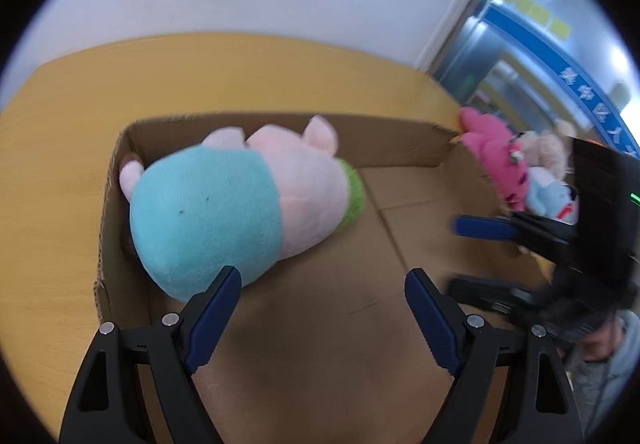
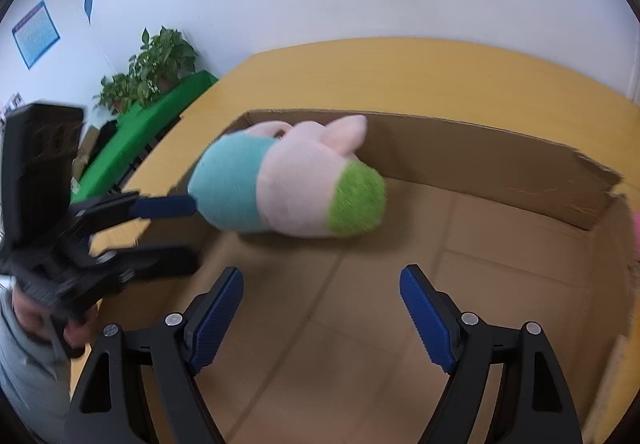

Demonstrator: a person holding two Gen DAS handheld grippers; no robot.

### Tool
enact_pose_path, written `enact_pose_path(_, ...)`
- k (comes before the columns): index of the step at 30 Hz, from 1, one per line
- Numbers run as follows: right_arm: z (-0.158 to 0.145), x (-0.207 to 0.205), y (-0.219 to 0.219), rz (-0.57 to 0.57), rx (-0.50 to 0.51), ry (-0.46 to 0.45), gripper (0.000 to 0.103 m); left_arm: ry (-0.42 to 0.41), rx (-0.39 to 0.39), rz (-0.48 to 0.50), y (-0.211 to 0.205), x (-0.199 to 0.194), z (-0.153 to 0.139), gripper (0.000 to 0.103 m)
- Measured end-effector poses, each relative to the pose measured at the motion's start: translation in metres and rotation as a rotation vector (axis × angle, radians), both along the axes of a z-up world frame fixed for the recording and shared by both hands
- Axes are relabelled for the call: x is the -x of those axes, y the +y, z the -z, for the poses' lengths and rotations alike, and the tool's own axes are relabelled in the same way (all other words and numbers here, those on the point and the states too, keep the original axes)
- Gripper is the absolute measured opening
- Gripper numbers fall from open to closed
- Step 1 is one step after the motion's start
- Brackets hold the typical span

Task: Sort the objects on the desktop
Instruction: 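Open the right tool to drop the plush pig into the box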

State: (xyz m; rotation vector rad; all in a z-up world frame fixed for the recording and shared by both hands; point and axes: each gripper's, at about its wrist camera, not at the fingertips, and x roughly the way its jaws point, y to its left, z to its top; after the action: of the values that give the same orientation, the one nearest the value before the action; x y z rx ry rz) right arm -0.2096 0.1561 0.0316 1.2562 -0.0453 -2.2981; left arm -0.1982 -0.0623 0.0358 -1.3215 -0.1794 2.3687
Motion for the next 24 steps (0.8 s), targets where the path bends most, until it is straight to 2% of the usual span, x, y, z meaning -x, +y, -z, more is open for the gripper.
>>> enact_pose_path(2,0.0,-0.02,0.023,0.006,-0.014,-0.015,0.082,-0.016,0.029,-0.026,0.006,0.012,0.009,0.084)
enact_pose_path(6,0.001,-0.05,0.058,0.051,-0.033,-0.049,0.082,0.015,0.082,-0.052,0.009,0.019,0.004,0.084)
enact_pose_path(10,0.006,-0.083,0.082,0.081,-0.079,-0.037,0.082,0.058,0.191,-0.069,0.017,0.017,0.005,0.083)
enact_pose_path(12,0.013,-0.096,0.1,0.094,-0.109,-0.044,0.082,0.052,0.229,-0.061,0.022,0.014,0.011,0.083)
enact_pose_path(17,0.03,-0.114,0.123,0.124,-0.139,-0.091,0.082,-0.031,0.21,-0.054,0.015,0.008,0.023,0.083)
enact_pose_path(19,0.031,-0.117,0.122,0.117,-0.184,-0.072,0.082,-0.072,0.198,-0.064,0.011,0.01,0.03,0.083)
enact_pose_path(23,0.032,-0.119,0.119,0.09,-0.23,-0.061,0.082,-0.126,0.151,-0.129,-0.003,0.021,0.041,0.083)
enact_pose_path(24,0.032,-0.12,0.118,0.084,-0.245,-0.057,0.082,-0.135,0.134,-0.154,-0.008,0.025,0.043,0.079)
